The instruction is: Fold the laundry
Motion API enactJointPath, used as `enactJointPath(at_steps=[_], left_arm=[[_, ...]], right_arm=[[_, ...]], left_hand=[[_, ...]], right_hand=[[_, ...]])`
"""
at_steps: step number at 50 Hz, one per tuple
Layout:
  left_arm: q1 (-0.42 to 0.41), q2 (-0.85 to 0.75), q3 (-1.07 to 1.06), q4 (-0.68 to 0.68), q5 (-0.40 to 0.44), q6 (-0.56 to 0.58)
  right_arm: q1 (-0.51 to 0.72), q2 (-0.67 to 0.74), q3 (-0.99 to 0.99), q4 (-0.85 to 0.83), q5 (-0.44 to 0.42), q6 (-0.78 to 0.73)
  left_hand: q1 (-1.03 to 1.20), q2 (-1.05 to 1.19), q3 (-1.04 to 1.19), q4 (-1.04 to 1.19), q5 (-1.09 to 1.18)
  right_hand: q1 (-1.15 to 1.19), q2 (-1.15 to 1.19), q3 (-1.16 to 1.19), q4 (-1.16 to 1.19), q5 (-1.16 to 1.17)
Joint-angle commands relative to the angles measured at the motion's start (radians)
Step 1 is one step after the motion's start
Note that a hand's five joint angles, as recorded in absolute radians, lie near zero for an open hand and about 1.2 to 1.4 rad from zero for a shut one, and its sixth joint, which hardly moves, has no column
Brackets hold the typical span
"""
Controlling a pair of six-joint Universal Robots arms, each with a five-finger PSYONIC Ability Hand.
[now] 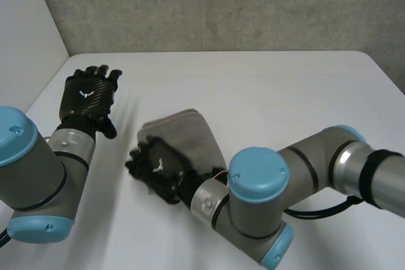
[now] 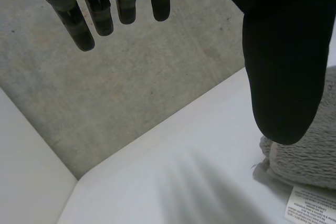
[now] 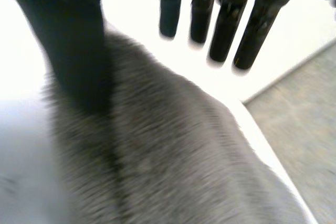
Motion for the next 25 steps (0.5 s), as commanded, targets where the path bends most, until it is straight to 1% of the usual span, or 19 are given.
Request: enactJointPath(at_steps=[1,2,4,5,6,7,9,10,11,12,13,15,18,20,21,23,24,25], left_arm=[[-0.024,0.0,0.01,0.0,0.049,-0.081],[-0.024,0.0,0.01,0.0,0.049,-0.081],[-0.05,0.002,0.024,-0.005,0.074,-0.134],[-0.05,0.002,0.024,-0.005,0.074,-0.135],[-0.062,0.002,0.028,-0.016,0.086,-0.164],[-0.062,0.002,0.028,-0.016,0.086,-0.164],[-0.084,0.002,0.053,-0.06,0.104,-0.225],[-0.084,0.002,0.053,-0.06,0.104,-0.225],[-0.09,-0.008,0.066,-0.095,0.108,-0.259],[-0.095,-0.018,0.082,-0.129,0.108,-0.295],[-0.095,-0.018,0.082,-0.129,0.108,-0.296],[-0.105,-0.093,0.116,-0.176,0.106,-0.346],[-0.113,-0.137,0.134,-0.194,0.103,-0.359],[-0.116,-0.205,0.162,-0.212,0.098,-0.36],[-0.116,-0.206,0.162,-0.212,0.098,-0.36],[-0.116,-0.247,0.169,-0.221,0.098,-0.356],[-0.116,-0.247,0.169,-0.221,0.098,-0.356],[-0.115,-0.256,0.171,-0.226,0.098,-0.356]], right_arm=[[-0.035,-0.183,0.024,0.015,0.255,0.23],[-0.035,-0.183,0.024,0.015,0.255,0.231],[-0.084,-0.26,0.039,0.07,0.266,0.411],[-0.084,-0.26,0.039,0.07,0.266,0.412],[-0.126,-0.28,0.041,0.116,0.264,0.5],[-0.127,-0.28,0.041,0.116,0.264,0.501],[-0.196,-0.285,0.018,0.22,0.252,0.634],[-0.196,-0.285,0.018,0.22,0.252,0.634],[-0.213,-0.268,-0.008,0.266,0.237,0.671],[-0.228,-0.23,-0.046,0.31,0.218,0.68],[-0.228,-0.229,-0.047,0.311,0.218,0.68],[-0.237,-0.136,-0.131,0.376,0.177,0.68],[-0.247,-0.094,-0.168,0.403,0.158,0.68],[-0.251,-0.017,-0.224,0.423,0.132,0.673],[-0.251,-0.016,-0.225,0.423,0.132,0.673],[-0.251,0.056,-0.266,0.424,0.128,0.624],[-0.251,0.056,-0.266,0.424,0.128,0.624],[-0.25,0.083,-0.281,0.424,0.126,0.583]], left_hand=[[0.017,0.025,0.023,0.022,-0.008],[0.017,0.025,0.023,0.022,-0.008],[0.023,0.031,0.029,0.028,-0.002],[0.023,0.031,0.029,0.028,-0.002],[0.026,0.034,0.032,0.031,0.001],[0.026,0.034,0.032,0.031,0.001],[0.029,0.037,0.035,0.034,0.004],[0.029,0.037,0.035,0.034,0.004],[0.031,0.04,0.038,0.037,0.007],[0.043,0.052,0.049,0.049,0.019],[0.043,0.052,0.049,0.049,0.019],[0.046,0.055,0.052,0.052,0.022],[0.046,0.055,0.052,0.052,0.022],[0.046,0.055,0.052,0.052,0.022],[0.046,0.055,0.052,0.052,0.022],[0.04,0.049,0.046,0.046,0.016],[0.04,0.049,0.046,0.046,0.016],[0.04,0.049,0.046,0.046,0.016]], right_hand=[[-0.271,-0.385,-0.41,-0.407,-0.427],[-0.271,-0.385,-0.41,-0.407,-0.427],[-0.271,-0.385,-0.41,-0.407,-0.427],[-0.271,-0.385,-0.41,-0.407,-0.427],[-0.271,-0.385,-0.41,-0.407,-0.427],[-0.271,-0.385,-0.41,-0.407,-0.427],[-0.271,-0.385,-0.41,-0.407,-0.427],[-0.271,-0.385,-0.41,-0.407,-0.427],[-0.271,-0.385,-0.41,-0.407,-0.427],[-0.271,-0.385,-0.41,-0.407,-0.427],[-0.271,-0.385,-0.41,-0.407,-0.427],[-0.271,-0.385,-0.41,-0.407,-0.427],[-0.271,-0.385,-0.41,-0.407,-0.427],[-0.271,-0.385,-0.41,-0.407,-0.427],[-0.271,-0.385,-0.41,-0.407,-0.427],[-0.271,-0.385,-0.41,-0.407,-0.427],[-0.271,-0.385,-0.41,-0.407,-0.427],[-0.271,-0.385,-0.41,-0.407,-0.427]])
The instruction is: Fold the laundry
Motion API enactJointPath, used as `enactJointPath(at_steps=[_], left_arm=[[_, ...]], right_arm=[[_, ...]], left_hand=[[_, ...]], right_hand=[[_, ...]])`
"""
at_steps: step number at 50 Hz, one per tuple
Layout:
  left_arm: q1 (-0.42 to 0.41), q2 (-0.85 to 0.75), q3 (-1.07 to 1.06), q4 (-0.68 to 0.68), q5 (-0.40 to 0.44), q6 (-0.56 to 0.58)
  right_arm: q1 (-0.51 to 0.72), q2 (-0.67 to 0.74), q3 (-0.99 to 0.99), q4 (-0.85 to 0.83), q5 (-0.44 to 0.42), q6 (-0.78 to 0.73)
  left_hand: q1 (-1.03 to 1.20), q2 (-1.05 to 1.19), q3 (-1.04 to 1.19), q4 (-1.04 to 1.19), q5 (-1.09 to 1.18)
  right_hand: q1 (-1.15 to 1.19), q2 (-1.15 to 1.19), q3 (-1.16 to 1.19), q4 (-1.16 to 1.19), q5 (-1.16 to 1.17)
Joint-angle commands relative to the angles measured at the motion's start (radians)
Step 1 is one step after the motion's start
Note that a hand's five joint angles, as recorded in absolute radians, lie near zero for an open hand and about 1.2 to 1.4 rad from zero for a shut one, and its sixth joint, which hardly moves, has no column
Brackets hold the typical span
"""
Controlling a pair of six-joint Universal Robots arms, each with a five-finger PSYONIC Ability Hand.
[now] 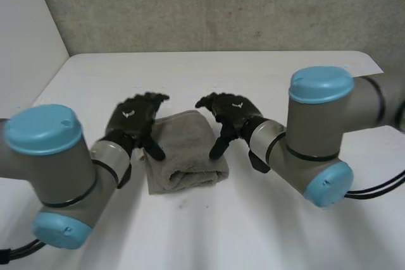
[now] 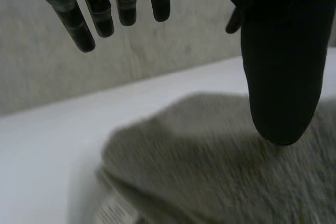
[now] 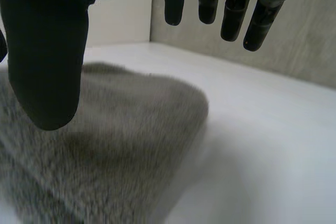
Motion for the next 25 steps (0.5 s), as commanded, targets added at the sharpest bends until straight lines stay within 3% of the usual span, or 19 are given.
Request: enactJointPath(at_steps=[1,6,10,18,20,23,25], left_arm=[[-0.001,-0.108,0.03,-0.03,-0.005,0.001],[0.011,-0.111,0.013,-0.051,-0.018,0.02],[0.013,-0.103,0.009,-0.073,-0.025,0.072],[0.0,0.016,0.036,-0.079,-0.018,0.144],[-0.004,0.053,0.058,-0.085,-0.018,0.141],[-0.001,0.136,0.115,-0.128,-0.018,0.14],[0.014,0.206,0.2,-0.21,-0.018,0.135]], right_arm=[[0.002,0.16,-0.1,0.015,-0.028,-0.108],[0.012,0.229,-0.146,0.016,-0.013,-0.262],[0.015,0.215,-0.146,0.018,-0.008,-0.278],[0.01,-0.007,-0.099,0.012,0.014,-0.267],[-0.014,-0.12,-0.074,0.009,0.078,-0.224],[-0.044,-0.176,-0.065,0.009,0.129,-0.194],[-0.111,-0.266,-0.05,0.012,0.231,-0.154]], left_hand=[[0.03,0.027,0.027,0.03,0.016],[0.03,0.027,0.027,0.03,0.016],[0.024,0.021,0.021,0.025,0.01],[0.024,0.021,0.021,0.025,0.01],[0.024,0.021,0.021,0.025,0.01],[0.024,0.021,0.021,0.025,0.01],[0.027,0.024,0.024,0.027,0.013]], right_hand=[[-0.035,-0.052,-0.04,-0.059,-0.068],[-0.035,-0.052,-0.04,-0.059,-0.068],[-0.035,-0.052,-0.04,-0.059,-0.068],[-0.035,-0.052,-0.04,-0.059,-0.068],[-0.035,-0.052,-0.04,-0.059,-0.068],[-0.035,-0.052,-0.04,-0.059,-0.068],[-0.035,-0.052,-0.04,-0.059,-0.068]])
